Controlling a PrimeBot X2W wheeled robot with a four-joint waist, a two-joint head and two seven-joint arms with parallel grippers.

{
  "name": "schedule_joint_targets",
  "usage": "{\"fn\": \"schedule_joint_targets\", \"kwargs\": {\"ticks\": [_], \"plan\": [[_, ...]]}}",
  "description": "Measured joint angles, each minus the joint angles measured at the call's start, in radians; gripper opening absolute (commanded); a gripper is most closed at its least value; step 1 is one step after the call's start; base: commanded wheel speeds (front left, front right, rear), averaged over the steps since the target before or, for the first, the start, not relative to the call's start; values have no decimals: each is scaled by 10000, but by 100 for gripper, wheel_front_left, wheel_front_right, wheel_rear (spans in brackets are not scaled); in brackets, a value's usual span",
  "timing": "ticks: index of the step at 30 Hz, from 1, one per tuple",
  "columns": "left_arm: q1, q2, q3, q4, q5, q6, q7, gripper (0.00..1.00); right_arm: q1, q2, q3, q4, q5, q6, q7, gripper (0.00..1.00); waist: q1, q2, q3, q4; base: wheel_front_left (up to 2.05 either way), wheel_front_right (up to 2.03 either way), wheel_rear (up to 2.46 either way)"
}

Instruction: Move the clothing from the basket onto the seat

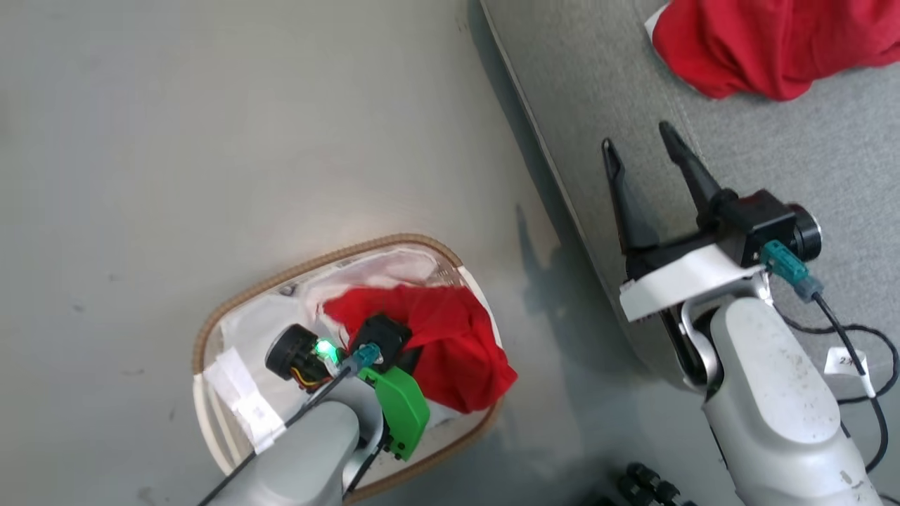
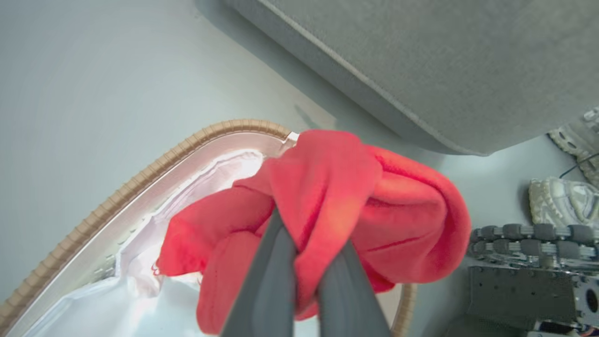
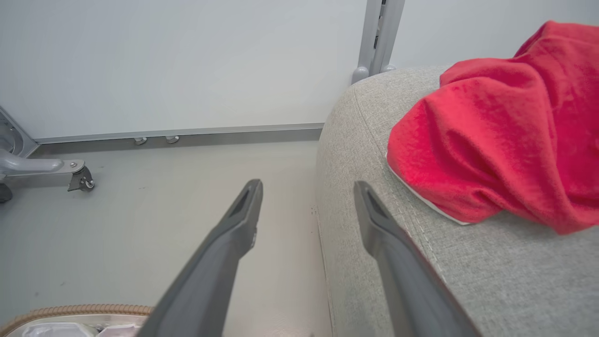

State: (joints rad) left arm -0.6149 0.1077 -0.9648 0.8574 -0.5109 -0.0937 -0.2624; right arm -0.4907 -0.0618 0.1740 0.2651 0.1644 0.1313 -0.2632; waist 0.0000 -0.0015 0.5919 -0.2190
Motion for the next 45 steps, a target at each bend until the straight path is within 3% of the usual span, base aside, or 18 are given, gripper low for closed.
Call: {"fn": "schedule_joint_targets", "kwargs": {"ticks": [14,21,32,37,45], "plan": [[2263,-249,3841,-4765,2443,-46,2,0,1230,-115,194,571,38,0,0,100,0,0,-2321,891,0,0,0],[2491,-449,5083,-6606,2938,-236,2,0,1740,-54,339,792,132,0,0,100,-1,0,-3362,1184,0,0,0],[2406,-558,5990,-7820,3020,-311,2,0,2507,-4,934,1160,215,0,0,100,-1,0,-4542,1344,0,0,0],[2685,-564,6073,-7841,2980,-337,2,0,2633,-96,1996,815,324,2,0,100,-1,0,-4972,1375,0,0,0],[2972,-569,5969,-7823,2794,-339,2,0,2145,-769,3902,113,656,2,0,100,-1,0,-5257,1516,0,0,0]]}}
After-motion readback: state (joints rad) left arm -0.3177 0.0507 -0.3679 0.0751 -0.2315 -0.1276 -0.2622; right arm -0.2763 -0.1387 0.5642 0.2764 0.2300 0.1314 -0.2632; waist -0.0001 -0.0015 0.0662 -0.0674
